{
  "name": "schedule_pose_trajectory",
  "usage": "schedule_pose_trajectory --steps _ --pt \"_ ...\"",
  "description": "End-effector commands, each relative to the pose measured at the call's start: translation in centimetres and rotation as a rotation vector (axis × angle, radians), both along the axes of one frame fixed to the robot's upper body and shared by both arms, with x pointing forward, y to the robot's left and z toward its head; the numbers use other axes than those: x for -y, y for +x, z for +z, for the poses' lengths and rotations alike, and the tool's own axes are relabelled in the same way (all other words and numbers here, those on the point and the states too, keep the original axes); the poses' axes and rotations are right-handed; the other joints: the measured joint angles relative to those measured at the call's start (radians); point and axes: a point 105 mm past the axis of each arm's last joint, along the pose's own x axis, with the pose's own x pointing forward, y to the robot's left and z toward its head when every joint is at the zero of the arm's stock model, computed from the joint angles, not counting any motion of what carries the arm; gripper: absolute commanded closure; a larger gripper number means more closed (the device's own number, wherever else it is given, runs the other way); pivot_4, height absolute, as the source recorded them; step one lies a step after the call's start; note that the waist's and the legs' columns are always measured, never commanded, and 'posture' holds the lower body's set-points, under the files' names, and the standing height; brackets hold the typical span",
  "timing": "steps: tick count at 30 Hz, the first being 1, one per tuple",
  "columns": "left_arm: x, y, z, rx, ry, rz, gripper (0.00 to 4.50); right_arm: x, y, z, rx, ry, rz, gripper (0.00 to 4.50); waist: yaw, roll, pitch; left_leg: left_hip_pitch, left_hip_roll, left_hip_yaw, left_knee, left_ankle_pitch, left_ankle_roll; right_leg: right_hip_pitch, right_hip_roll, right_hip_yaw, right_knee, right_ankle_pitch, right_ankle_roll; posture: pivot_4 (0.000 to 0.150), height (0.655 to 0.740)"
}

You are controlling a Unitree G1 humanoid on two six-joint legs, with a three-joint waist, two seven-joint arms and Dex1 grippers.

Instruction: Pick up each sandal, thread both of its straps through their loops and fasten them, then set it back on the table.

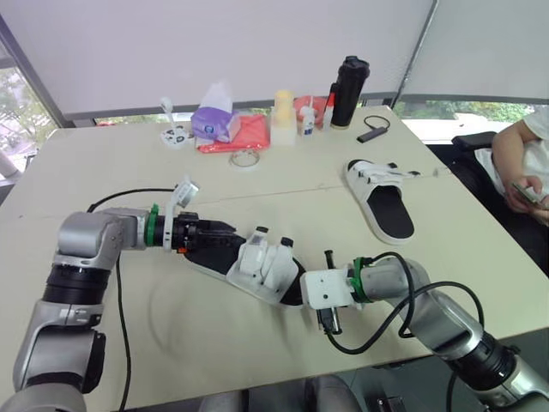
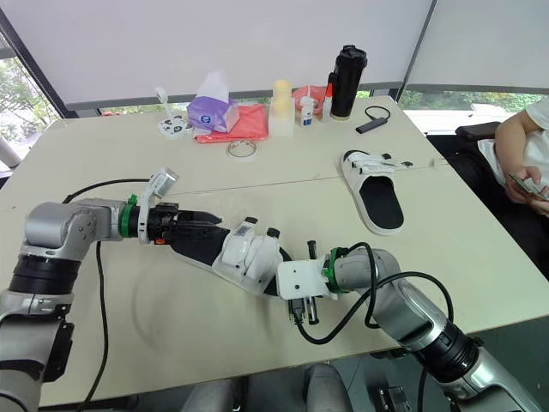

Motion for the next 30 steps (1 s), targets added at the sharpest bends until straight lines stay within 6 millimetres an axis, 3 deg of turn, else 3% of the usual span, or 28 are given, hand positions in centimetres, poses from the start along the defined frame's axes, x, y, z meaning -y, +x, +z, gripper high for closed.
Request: schedule_pose_trajectory --steps 1,7,10,14,22,25,30 --pt "-0.8 -0.3 1.3 0.123 0.0 0.014 0.07 1.1 -0.4 -1.7 -0.095 -0.033 -0.047 4.5 0.001 0.0 0.0 0.0 0.0 0.0 0.0 0.0 0.0 0.0 0.0 0.0 0.0 0.0 0.0 0.15 0.74" --pt "-1.2 -3.5 0.4 0.287 0.096 -0.066 0.07 1.1 -0.4 -0.4 -0.106 0.015 -0.056 4.5 0.002 0.001 0.001 -0.002 0.0 0.0 -0.001 -0.001 -0.002 -0.003 -0.001 0.002 -0.001 0.001 -0.003 0.15 0.74" --pt "-1.4 -4.3 0.0 0.295 0.101 -0.054 0.9 1.2 -0.3 -0.3 -0.107 0.013 -0.054 4.5 0.007 0.001 0.001 -0.005 0.0 0.0 -0.001 -0.001 -0.002 -0.006 -0.002 0.003 -0.001 0.002 -0.004 0.15 0.74" --pt "-2.0 -4.0 -0.7 0.359 0.158 0.016 2.93 1.3 -0.1 -0.2 -0.106 0.009 -0.048 4.5 0.008 0.001 0.001 -0.006 0.0 0.001 0.0 -0.001 -0.002 -0.007 -0.002 0.003 -0.001 0.0 -0.001 0.15 0.74" --pt "-2.8 -4.7 -1.1 0.446 0.204 0.092 2.93 1.7 -0.7 1.5 -0.169 0.085 -0.064 4.5 0.01 0.002 0.002 -0.012 -0.001 0.002 0.0 -0.001 -0.002 -0.011 -0.002 0.002 -0.001 0.002 -0.004 0.15 0.74" --pt "-3.6 -4.7 -0.9 0.442 0.198 0.129 2.99 2.4 -1.3 2.6 -0.205 0.123 -0.083 3.67 0.019 0.003 0.003 -0.014 -0.001 0.003 0.001 -0.001 -0.002 -0.012 -0.002 0.002 -0.001 0.002 -0.004 0.15 0.74" --pt "-4.1 -4.6 -0.6 0.452 0.186 0.161 2.99 3.3 -1.3 5.7 -0.275 0.275 -0.165 1.2 0.026 0.004 0.005 -0.014 -0.001 0.003 0.001 -0.001 -0.002 -0.013 -0.001 0.002 -0.001 0.002 -0.004 0.15 0.74"
